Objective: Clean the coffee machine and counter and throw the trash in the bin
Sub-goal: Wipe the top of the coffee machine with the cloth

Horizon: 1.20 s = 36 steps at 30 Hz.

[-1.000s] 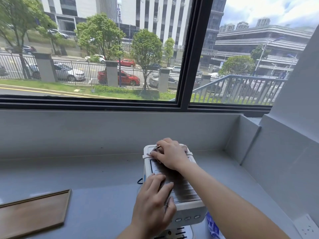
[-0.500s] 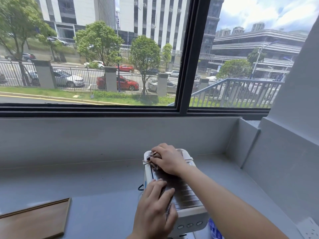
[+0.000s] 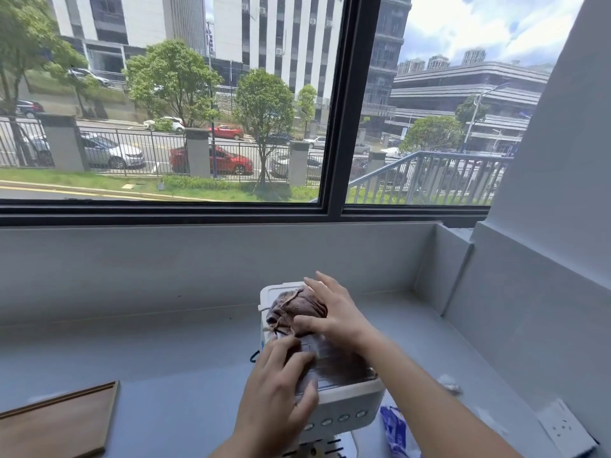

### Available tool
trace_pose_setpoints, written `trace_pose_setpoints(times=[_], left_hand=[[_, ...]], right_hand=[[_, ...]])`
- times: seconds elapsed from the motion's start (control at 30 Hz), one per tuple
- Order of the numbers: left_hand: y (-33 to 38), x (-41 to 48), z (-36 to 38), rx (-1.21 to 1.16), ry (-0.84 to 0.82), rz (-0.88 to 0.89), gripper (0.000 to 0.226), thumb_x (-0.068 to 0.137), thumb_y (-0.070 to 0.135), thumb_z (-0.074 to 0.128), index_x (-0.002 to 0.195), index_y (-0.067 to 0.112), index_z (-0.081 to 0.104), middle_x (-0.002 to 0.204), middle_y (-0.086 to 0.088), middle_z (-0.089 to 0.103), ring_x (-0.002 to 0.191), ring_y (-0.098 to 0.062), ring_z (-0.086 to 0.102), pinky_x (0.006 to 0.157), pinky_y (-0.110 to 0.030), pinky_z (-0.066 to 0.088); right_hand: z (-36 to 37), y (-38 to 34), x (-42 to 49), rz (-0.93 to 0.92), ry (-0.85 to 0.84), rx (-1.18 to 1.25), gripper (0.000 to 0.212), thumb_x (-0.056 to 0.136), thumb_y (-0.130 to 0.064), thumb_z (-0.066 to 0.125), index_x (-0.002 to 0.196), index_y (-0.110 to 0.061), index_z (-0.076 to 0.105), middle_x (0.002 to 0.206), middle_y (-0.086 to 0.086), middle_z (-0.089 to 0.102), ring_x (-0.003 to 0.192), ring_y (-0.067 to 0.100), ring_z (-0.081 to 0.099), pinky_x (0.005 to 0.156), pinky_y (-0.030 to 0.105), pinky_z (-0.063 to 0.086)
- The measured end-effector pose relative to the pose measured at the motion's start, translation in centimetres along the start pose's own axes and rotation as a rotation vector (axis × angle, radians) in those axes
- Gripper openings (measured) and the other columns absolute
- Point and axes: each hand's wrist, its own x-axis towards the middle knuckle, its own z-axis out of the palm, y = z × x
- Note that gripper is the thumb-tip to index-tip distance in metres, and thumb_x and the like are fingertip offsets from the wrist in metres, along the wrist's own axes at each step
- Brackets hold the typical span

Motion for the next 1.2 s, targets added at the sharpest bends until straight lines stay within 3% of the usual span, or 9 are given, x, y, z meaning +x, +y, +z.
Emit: trace_pose_setpoints(times=[0.1, 0.23, 0.37, 0.47, 0.57, 0.67, 0.77, 0.97, 1.2], left_hand=[[-0.1, 1.4, -0.6, -0.102, 0.027, -0.059, 0.03, 0.075, 0.036, 0.064, 0.105, 0.031, 0.063, 0.119, 0.013, 0.05, 0.111, -0.007, 0.051, 0.091, -0.028, 0.044], [-0.3, 6.6, -1.1, 0.104, 0.064, 0.011, 0.049, 0.069, 0.032, 0.062, 0.118, 0.031, 0.059, 0.13, 0.003, 0.049, 0.119, -0.024, 0.048, 0.099, -0.039, 0.044], [-1.7, 12.4, -0.5, 0.274, -0.398, 0.036, 0.072, 0.076, 0.045, 0.053, 0.145, 0.047, 0.035, 0.162, 0.008, 0.021, 0.152, -0.019, 0.008, 0.123, -0.043, 0.011], [-3.0, 14.8, 0.6, 0.292, -0.631, 0.045, 0.058, 0.085, 0.044, 0.052, 0.141, 0.052, 0.04, 0.156, 0.014, 0.036, 0.148, -0.015, 0.021, 0.122, -0.038, 0.013], [-3.4, 15.6, 1.4, 0.224, -0.561, 0.05, 0.041, 0.089, 0.038, 0.052, 0.128, 0.046, 0.059, 0.126, 0.01, 0.062, 0.126, -0.014, 0.048, 0.109, -0.03, 0.031], [-3.6, 16.4, 2.1, 0.245, -0.465, -0.045, 0.031, 0.09, 0.038, 0.051, 0.117, 0.038, 0.067, 0.113, 0.005, 0.065, 0.111, -0.018, 0.057, 0.09, -0.032, 0.047], [-4.0, 16.6, 2.1, 0.245, -0.393, -0.183, 0.031, 0.092, 0.04, 0.049, 0.116, 0.036, 0.068, 0.114, 0.003, 0.065, 0.109, -0.022, 0.061, 0.089, -0.035, 0.05], [-6.1, 13.7, 0.2, 0.263, -0.298, -0.22, 0.024, 0.088, 0.032, 0.053, 0.102, 0.029, 0.072, 0.103, 0.002, 0.065, 0.098, -0.025, 0.061, 0.08, -0.035, 0.05], [-5.0, 11.2, -0.3, 0.27, -0.243, -0.138, 0.022, 0.089, 0.024, 0.055, 0.103, 0.02, 0.072, 0.102, 0.0, 0.065, 0.109, -0.022, 0.053, 0.111, -0.043, 0.03]], right_hand=[[-0.1, 1.3, -2.2, 0.123, 0.167, -0.114, 0.053, 0.095, -0.028, 0.056, 0.145, -0.017, 0.042, 0.156, 0.002, 0.033, 0.144, 0.022, 0.026, 0.119, 0.032, 0.021], [1.3, 1.5, -3.9, 0.101, 0.2, -0.235, 0.051, 0.095, -0.022, 0.045, 0.145, -0.016, 0.038, 0.145, -0.003, 0.041, 0.137, 0.019, 0.033, 0.111, 0.031, 0.032], [1.4, 1.3, -4.0, 0.096, 0.276, -0.279, 0.037, 0.094, -0.02, 0.045, 0.128, -0.014, 0.056, 0.131, -0.001, 0.054, 0.121, 0.019, 0.048, 0.099, 0.028, 0.037], [1.3, 1.5, -4.1, 0.135, 0.313, -0.285, 0.025, 0.09, -0.015, 0.043, 0.104, -0.015, 0.063, 0.116, -0.001, 0.06, 0.106, 0.022, 0.056, 0.084, 0.03, 0.041], [1.5, 1.7, -3.9, 0.135, 0.319, -0.298, 0.023, 0.088, -0.014, 0.041, 0.096, -0.014, 0.062, 0.109, -0.001, 0.061, 0.098, 0.023, 0.057, 0.079, 0.031, 0.041], [1.7, 1.9, -3.9, 0.137, 0.332, -0.294, 0.014, 0.087, -0.019, 0.041, 0.083, -0.018, 0.054, 0.101, -0.002, 0.06, 0.091, 0.022, 0.057, 0.073, 0.031, 0.04], [1.7, 2.2, -3.9, 0.13, 0.343, -0.306, 0.013, 0.088, -0.021, 0.041, 0.075, -0.021, 0.043, 0.096, -0.003, 0.059, 0.085, 0.022, 0.056, 0.068, 0.03, 0.037], [1.8, 2.2, -3.8, 0.119, 0.361, -0.305, 0.015, 0.091, -0.018, 0.042, 0.077, -0.019, 0.047, 0.096, -0.001, 0.059, 0.082, 0.024, 0.056, 0.065, 0.03, 0.037], [1.8, 1.8, -3.8, 0.13, 0.368, -0.312, 0.013, 0.089, -0.018, 0.044, 0.076, -0.018, 0.044, 0.097, 0.002, 0.059, 0.075, 0.022, 0.045, 0.064, 0.03, 0.033]])
